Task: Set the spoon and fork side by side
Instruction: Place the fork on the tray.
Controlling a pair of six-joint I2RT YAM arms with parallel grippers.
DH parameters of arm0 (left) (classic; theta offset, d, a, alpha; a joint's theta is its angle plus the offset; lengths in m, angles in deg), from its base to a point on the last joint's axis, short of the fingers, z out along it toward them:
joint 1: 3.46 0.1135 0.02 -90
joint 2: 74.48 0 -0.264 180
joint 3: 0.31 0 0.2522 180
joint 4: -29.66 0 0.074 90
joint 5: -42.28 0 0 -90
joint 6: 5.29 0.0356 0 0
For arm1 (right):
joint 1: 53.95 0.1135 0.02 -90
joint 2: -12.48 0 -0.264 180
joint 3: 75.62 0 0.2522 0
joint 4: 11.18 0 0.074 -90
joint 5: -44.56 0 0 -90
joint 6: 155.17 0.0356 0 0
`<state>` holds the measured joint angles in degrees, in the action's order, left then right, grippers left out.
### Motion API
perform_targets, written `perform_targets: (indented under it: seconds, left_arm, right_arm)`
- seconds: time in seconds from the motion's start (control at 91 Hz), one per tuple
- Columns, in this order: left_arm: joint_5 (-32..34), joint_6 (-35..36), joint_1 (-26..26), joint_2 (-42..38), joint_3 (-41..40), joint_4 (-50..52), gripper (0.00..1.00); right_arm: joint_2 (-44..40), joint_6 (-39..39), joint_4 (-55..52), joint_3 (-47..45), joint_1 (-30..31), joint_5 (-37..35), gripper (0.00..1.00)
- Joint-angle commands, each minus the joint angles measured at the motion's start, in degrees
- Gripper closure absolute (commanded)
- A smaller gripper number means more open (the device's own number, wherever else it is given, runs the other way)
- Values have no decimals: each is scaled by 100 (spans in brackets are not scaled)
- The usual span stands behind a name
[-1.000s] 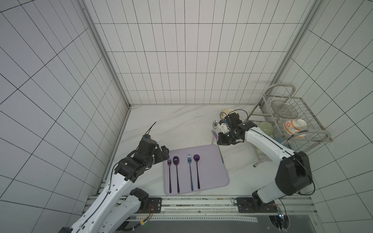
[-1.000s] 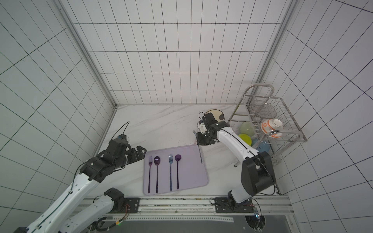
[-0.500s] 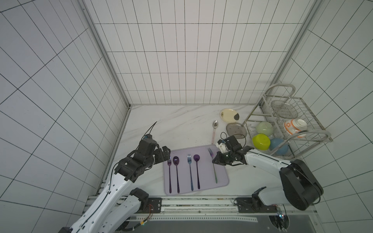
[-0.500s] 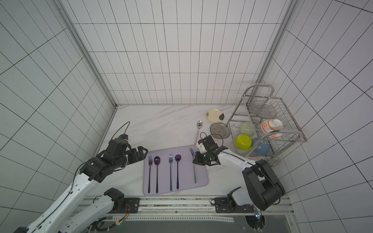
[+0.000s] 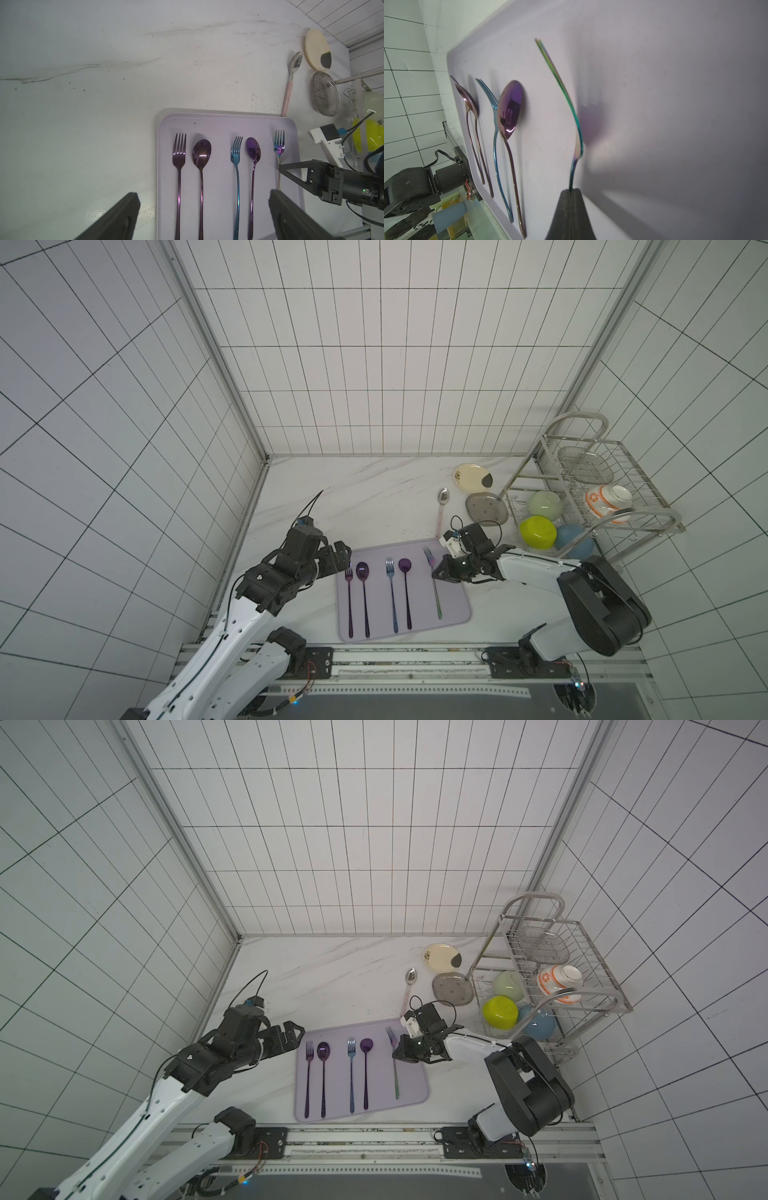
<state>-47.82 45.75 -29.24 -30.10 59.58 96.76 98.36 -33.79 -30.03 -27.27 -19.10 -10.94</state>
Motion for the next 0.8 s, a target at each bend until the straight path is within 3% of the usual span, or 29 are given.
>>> perform_targets:
  seconds: [0.0,0.242,0.418,0.594,0.791]
  left_arm:
    - [1,75,-15,-35,-49,-148,2]
    - [5,73,-14,-27,-84,-203,2]
    - [1,73,-14,-26,-100,-236,2]
    - [-8,74,-15,-17,-104,-250,2]
    - [46,56,-9,-67,-95,-224,2]
  right_arm:
    - [113,40,60,-125,35,109,100]
    - [3,-105,-265,-253,31,-15,100]
    - [30,-360,-712,-79,22,-287,85]
    - [-99,-514,-1262,259,33,-565,78]
    - [-489,-608,-2569,1040,259,-1249,69]
